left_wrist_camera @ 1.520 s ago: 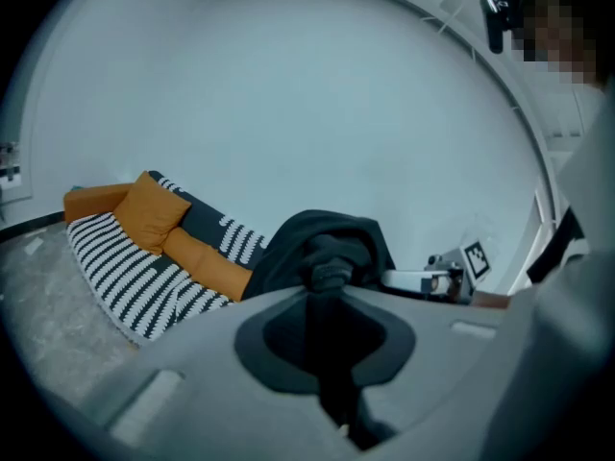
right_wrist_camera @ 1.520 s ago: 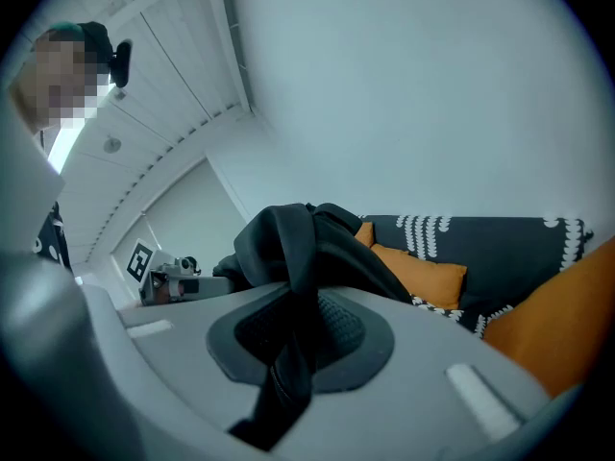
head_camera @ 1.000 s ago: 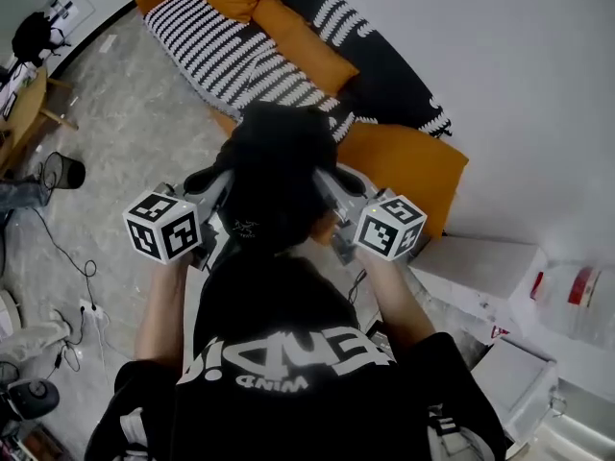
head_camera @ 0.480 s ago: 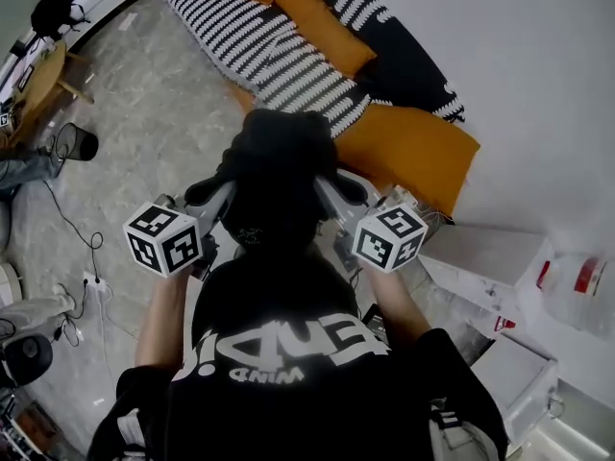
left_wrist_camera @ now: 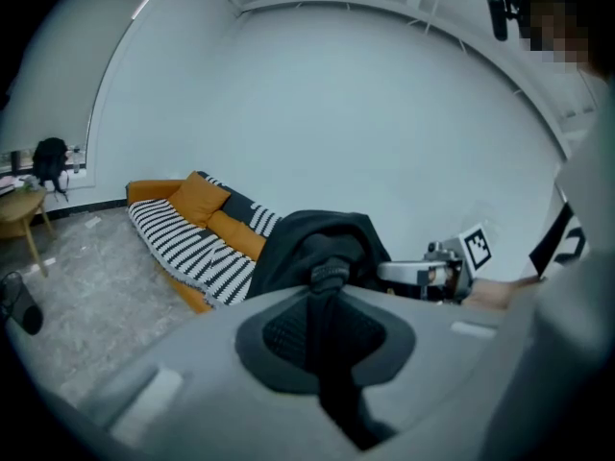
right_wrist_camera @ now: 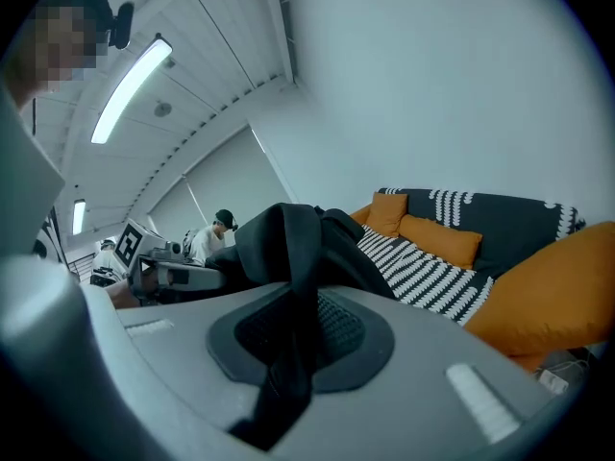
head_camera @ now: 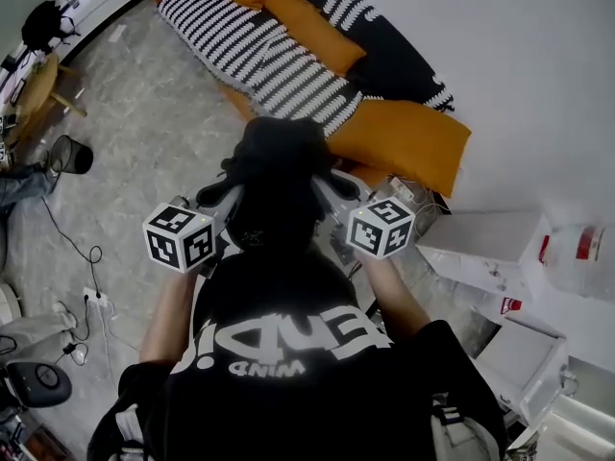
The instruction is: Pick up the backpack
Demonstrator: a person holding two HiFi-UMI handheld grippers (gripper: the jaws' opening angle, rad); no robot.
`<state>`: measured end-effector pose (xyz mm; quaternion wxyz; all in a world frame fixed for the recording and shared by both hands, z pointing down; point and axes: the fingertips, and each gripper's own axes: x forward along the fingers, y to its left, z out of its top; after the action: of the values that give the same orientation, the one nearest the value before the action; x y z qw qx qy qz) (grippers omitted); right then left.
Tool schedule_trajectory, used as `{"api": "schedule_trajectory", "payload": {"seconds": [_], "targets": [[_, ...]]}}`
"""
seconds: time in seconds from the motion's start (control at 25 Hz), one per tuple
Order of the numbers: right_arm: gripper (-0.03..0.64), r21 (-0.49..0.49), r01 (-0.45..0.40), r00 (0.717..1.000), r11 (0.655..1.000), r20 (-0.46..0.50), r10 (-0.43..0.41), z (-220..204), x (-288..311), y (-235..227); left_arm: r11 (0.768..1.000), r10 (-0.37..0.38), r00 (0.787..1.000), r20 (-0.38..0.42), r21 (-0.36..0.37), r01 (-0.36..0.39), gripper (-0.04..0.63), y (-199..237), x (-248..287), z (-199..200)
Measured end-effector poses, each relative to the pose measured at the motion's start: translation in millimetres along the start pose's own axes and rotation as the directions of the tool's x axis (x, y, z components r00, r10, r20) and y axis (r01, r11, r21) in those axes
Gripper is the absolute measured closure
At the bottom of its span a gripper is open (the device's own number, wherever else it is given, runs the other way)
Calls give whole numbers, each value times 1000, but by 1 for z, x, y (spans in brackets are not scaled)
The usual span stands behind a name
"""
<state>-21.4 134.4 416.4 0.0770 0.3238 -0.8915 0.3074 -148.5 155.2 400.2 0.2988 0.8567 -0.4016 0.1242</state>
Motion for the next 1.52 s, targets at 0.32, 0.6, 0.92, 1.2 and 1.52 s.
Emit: {"api": "schedule_trajectory", "payload": {"seconds": [0.32,0.6,0.92,1.2,1.52], "targets": [[580,-5,33,999,999,-23,-33,-20,-3,-9,1000,-16,999,-33,-23,16,577,-1,11,-22],[580,0,62,998,998,-28,-62,-23,-3,-12,999,-19,999,-51,-37,17,577,-2,15,-26],[578,15,76,997,997,-35,-76,-25,-3,-16,999,-24,997,-68,-43,21,577,-2,20,-25],[580,11,78,996,997,-32,-77,-23,-6,-18,999,-24,997,-76,-42,21,577,-7,21,-23],[580,15,80,996,997,-34,-80,-18,-5,-24,999,-26,997,-79,-45,22,577,-4,28,-19]]}}
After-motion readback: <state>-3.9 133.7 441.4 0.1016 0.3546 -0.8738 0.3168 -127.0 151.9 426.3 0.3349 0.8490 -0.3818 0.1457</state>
